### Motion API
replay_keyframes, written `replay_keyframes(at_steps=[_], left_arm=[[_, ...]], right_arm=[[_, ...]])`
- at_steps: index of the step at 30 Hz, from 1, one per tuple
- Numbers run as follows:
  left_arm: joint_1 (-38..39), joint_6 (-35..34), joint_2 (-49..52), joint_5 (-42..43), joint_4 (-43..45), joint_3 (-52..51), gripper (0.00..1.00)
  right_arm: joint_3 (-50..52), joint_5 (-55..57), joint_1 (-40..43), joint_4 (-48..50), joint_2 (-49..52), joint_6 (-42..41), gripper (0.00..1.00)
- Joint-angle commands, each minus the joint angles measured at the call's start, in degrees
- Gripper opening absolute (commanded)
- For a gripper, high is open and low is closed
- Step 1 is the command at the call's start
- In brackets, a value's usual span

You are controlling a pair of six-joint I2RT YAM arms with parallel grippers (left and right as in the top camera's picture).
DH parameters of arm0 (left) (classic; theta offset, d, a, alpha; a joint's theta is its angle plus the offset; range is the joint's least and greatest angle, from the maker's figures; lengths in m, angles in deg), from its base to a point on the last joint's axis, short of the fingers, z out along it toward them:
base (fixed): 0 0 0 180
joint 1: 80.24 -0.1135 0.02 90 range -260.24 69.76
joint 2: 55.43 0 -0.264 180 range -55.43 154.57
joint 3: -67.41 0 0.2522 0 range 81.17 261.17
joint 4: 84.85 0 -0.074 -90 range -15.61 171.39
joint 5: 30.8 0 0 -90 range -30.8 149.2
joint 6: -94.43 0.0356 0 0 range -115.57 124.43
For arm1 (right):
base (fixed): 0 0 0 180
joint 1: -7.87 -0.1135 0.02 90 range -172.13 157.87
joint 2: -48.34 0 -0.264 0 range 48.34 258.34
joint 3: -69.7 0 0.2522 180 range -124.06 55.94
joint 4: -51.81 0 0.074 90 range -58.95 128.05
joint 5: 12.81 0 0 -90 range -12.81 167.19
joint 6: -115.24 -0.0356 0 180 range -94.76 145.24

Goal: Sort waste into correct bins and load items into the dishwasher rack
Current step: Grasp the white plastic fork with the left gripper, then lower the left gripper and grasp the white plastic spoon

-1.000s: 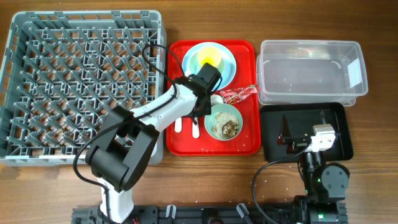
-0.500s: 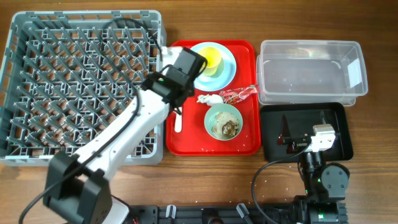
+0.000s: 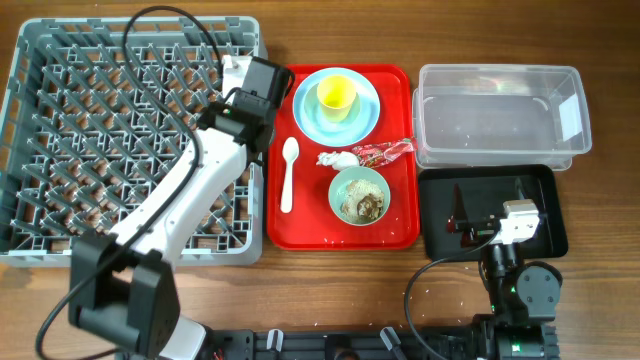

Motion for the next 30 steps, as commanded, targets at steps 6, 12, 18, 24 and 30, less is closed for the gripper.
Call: replay_keyframes(at_steps=[6, 12, 18, 24, 30], left_arm=[[-0.4, 1.8, 4.4, 6.1, 1.3, 0.3, 0.11], [-0.6, 1.8, 4.5, 6.5, 1.3, 0.2, 0.29], [-0.9, 0.0, 0.3, 6.5, 0.4, 3.2, 0.36], [-0.8, -5.2, -10.2, 32.5, -10.9, 3.9, 0.31], [2.6, -7.7, -5.1, 34.4, -18.5, -0.4, 0.04]], right_arm=[[0.1, -0.1, 0.3, 0.2, -0.3, 0.0, 1.0], [0.1, -0.1, 0.3, 0.2, -0.3, 0.0, 1.0], [0.1, -0.1, 0.3, 0.2, -0.3, 0.0, 1.0], [0.1, -0.1, 0.3, 0.2, -0.3, 0.0, 1.0], [0.1, -0.1, 0.3, 0.2, -0.3, 0.0, 1.0]])
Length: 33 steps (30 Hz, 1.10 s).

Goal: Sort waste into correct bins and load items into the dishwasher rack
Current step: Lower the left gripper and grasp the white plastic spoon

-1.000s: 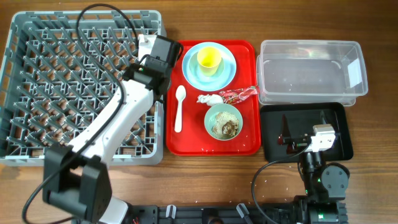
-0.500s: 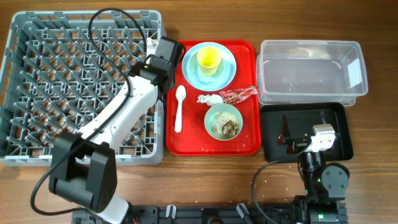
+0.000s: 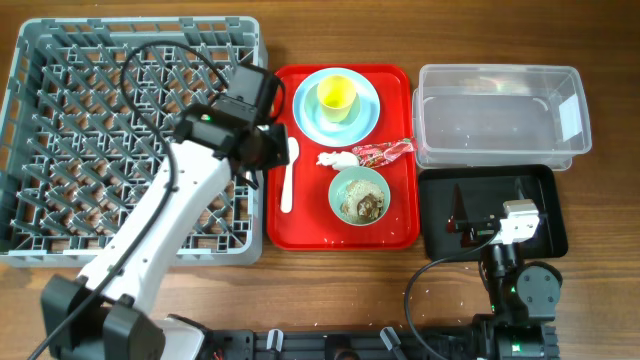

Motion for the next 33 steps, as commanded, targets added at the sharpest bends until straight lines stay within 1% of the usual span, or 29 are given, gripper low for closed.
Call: replay_keyframes(at_steps=[1, 3, 5, 6, 7, 8, 9, 13, 15, 16, 19, 20, 24, 28, 33], left_arm=[[3.1, -3.0, 3.0, 2.3, 1.0, -4.3, 0.04], [5.9, -3.1, 3.9, 2.2, 4.9, -7.7, 0.04], [8.3, -3.1, 4.0, -0.5, 8.6, -10.2, 0.06], [9.5, -5.5, 4.0, -4.7, 10.7, -11.8, 0.09], [9.9, -7.6, 4.0, -7.6, 11.7, -12.6, 0.11], [10.0, -9.3, 4.0, -9.6, 13.0, -13.5, 0.11], [10.0, -10.5, 4.0, -10.7, 14.6, -14.4, 0.15], [10.0, -10.6, 4.5, -10.8, 24.0, -19.6, 0.2], [10.0, -10.5, 5.9, -10.9, 26.6, -21.3, 0.21], [10.0, -10.5, 6.7, -11.1, 27.1, -21.3, 0.23], [10.0, -10.3, 9.2, -13.6, 28.7, -21.3, 0.25], [10.0, -10.3, 10.1, -13.6, 29.2, -21.3, 0.27], [10.0, -10.1, 13.0, -13.6, 32.6, -21.3, 0.29], [10.0, -10.1, 13.4, -13.5, 33.8, -21.3, 0.28], [10.0, -10.1, 13.4, -11.1, 33.8, -21.3, 0.27]], right_arm=[[0.1, -0.1, 0.3, 0.2, -0.3, 0.0, 1.0], [0.1, -0.1, 0.3, 0.2, -0.3, 0.0, 1.0], [0.1, -0.1, 0.3, 0.2, -0.3, 0.0, 1.0], [0.1, -0.1, 0.3, 0.2, -0.3, 0.0, 1.0], [0.1, -0.1, 0.3, 0.2, -0.3, 0.0, 1.0], [0.1, -0.1, 0.3, 0.2, -0.3, 0.0, 1.0], [0.1, -0.1, 0.3, 0.2, -0.3, 0.0, 1.0], [0.1, -0.1, 0.3, 0.2, -0.3, 0.0, 1.0], [0.1, -0.1, 0.3, 0.2, -0.3, 0.0, 1.0], [0.1, -0.1, 0.3, 0.2, -0.3, 0.0, 1.0], [0.1, -0.1, 0.3, 0.1, -0.3, 0.0, 1.0], [0.1, -0.1, 0.3, 0.2, -0.3, 0.0, 1.0], [0.1, -0.1, 0.3, 0.2, -0.3, 0.0, 1.0], [0.1, -0.1, 0.3, 0.2, -0.3, 0.0, 1.0], [0.1, -0.1, 0.3, 0.2, -0.3, 0.0, 1.0]])
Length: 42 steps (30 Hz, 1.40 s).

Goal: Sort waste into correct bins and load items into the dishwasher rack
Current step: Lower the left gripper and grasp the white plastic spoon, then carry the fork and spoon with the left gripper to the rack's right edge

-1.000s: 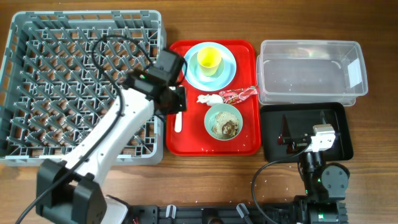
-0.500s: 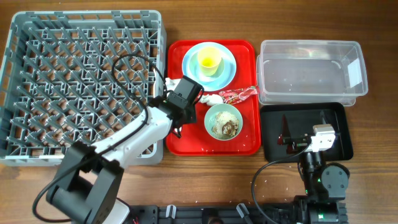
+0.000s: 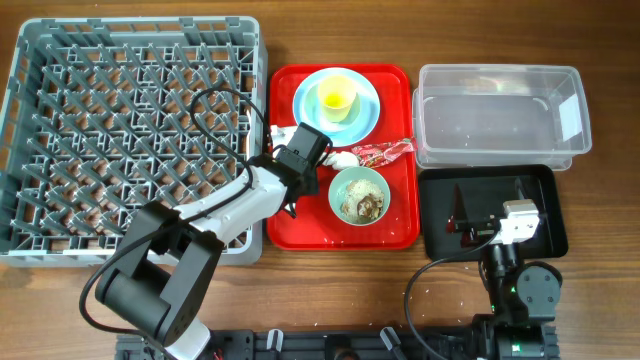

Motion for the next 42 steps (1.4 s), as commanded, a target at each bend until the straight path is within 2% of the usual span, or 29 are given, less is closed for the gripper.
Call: replay_keyframes(at_steps=[1, 4, 10, 15, 21, 24, 26, 35, 36, 37, 41, 42], left_arm=[[0.1, -0.1, 0.7, 1.6, 0.2, -0.4, 0.27], [1.1, -0.1, 0.7, 3.3, 0.6, -0.4, 0.25], [1.8, -0.2, 1.1, -0.7, 1.8, -0.4, 0.24], [1.8, -0.2, 6.9, -0.7, 5.6, -0.4, 0.25], [1.8, -0.2, 7.4, -0.7, 5.8, -0.4, 0.18], [1.8, 0.1, 4.8, -0.7, 5.2, -0.4, 0.13], [1.8, 0.1, 2.1, -0.7, 4.9, -0.4, 0.04], [1.7, 0.2, -7.8, -3.3, 5.3, -0.1, 0.04], [1.7, 2.3, -11.1, -3.3, 5.3, -0.1, 0.04], [1.7, 7.9, -15.8, -5.0, 5.3, -0.1, 0.04], [1.7, 18.0, -29.0, -20.9, 5.3, -0.1, 0.04], [1.1, 20.8, -30.6, -22.5, 5.0, -0.1, 0.04]], right_arm=[[0.1, -0.1, 0.3, 0.2, -0.2, 0.0, 1.0], [0.1, -0.1, 0.3, 0.2, -0.2, 0.0, 1.0], [0.1, -0.1, 0.3, 0.2, -0.2, 0.0, 1.0], [0.1, -0.1, 0.3, 0.2, -0.2, 0.0, 1.0], [0.1, -0.1, 0.3, 0.2, -0.2, 0.0, 1.0], [0.1, -0.1, 0.3, 0.2, -0.2, 0.0, 1.0], [0.1, -0.1, 0.3, 0.2, -0.2, 0.0, 1.0], [0.1, -0.1, 0.3, 0.2, -0.2, 0.0, 1.0], [0.1, -0.1, 0.3, 0.2, -0.2, 0.0, 1.0], [0.1, -0.1, 0.3, 0.2, -0.2, 0.0, 1.0], [0.1, -0.1, 0.3, 0.2, -0.2, 0.0, 1.0], [0.1, -0.1, 0.3, 0.2, -0.2, 0.0, 1.0]])
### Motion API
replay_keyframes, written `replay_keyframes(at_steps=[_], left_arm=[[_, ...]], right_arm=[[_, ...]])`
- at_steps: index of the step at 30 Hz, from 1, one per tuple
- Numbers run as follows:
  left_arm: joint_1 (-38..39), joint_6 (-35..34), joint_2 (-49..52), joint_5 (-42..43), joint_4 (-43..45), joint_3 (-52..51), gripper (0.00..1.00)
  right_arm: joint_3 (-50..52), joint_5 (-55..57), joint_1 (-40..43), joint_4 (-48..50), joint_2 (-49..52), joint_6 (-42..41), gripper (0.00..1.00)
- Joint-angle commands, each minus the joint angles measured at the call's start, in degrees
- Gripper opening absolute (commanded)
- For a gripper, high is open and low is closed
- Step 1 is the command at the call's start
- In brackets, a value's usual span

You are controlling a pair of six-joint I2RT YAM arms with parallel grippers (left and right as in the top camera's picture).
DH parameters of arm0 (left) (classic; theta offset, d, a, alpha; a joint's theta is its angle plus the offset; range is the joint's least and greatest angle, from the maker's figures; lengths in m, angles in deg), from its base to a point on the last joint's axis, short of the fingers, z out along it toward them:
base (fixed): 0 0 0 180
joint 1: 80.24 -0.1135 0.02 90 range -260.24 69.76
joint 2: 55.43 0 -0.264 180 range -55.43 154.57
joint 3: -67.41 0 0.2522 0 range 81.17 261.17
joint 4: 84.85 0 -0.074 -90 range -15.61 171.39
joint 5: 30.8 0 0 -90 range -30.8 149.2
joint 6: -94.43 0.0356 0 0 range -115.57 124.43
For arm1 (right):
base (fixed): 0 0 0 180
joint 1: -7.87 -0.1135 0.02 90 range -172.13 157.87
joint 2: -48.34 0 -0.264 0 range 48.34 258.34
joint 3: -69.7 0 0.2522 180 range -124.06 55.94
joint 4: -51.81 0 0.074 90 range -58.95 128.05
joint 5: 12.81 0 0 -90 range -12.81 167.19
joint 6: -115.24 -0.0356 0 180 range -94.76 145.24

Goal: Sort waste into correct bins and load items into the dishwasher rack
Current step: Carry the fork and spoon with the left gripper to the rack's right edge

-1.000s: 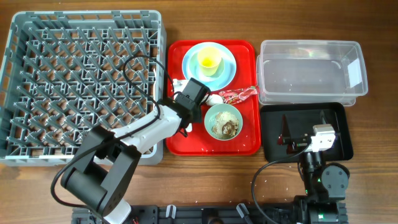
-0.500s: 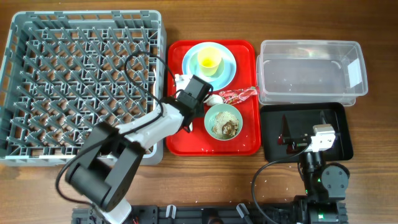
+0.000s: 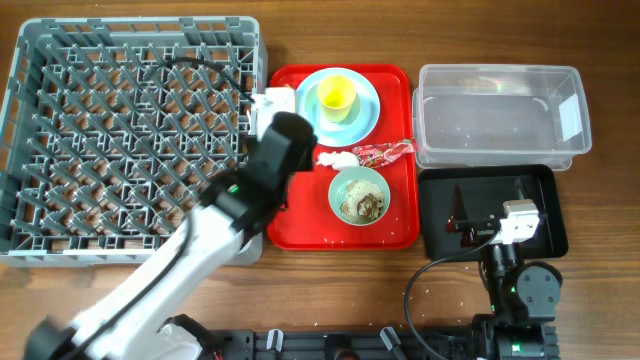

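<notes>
A red tray point(image 3: 300, 225) holds a light blue plate point(image 3: 365, 115) with a yellow cup point(image 3: 336, 95), a green bowl point(image 3: 360, 195) of food scraps, a crumpled white napkin point(image 3: 335, 158) and a red wrapper point(image 3: 385, 151). My left arm point(image 3: 270, 160) reaches up over the tray's left side. Its wrist sits high and blurred, hiding its fingers. The white spoon does not show. The grey dishwasher rack point(image 3: 130, 130) fills the left. My right gripper point(image 3: 468, 226) rests over the black bin point(image 3: 535, 190); I cannot make out how its jaws stand.
A clear plastic bin point(image 3: 500, 115) stands at the back right, just behind the black bin. The left arm's cable loops over the rack's right part. Bare wooden table point(image 3: 330, 285) runs along the front.
My left arm was low over the spoon on the tray's left side. Now its wrist is higher and further back, near the plate's left edge, and the spoon is out of sight. The right arm is unchanged.
My left wrist was over the rack's right edge, with the spoon lying free on the tray. It then stood beside the spoon's bowl, then low over the spoon. Now it is raised over the tray's back left and no spoon lies there.
</notes>
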Motion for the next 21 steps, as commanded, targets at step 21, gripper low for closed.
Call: replay_keyframes(at_steps=[21], left_arm=[[-10.6, 11.5, 6.8, -5.8, -6.0, -0.1, 0.09]], right_arm=[[0.1, -0.1, 0.3, 0.2, -0.3, 0.0, 1.0]])
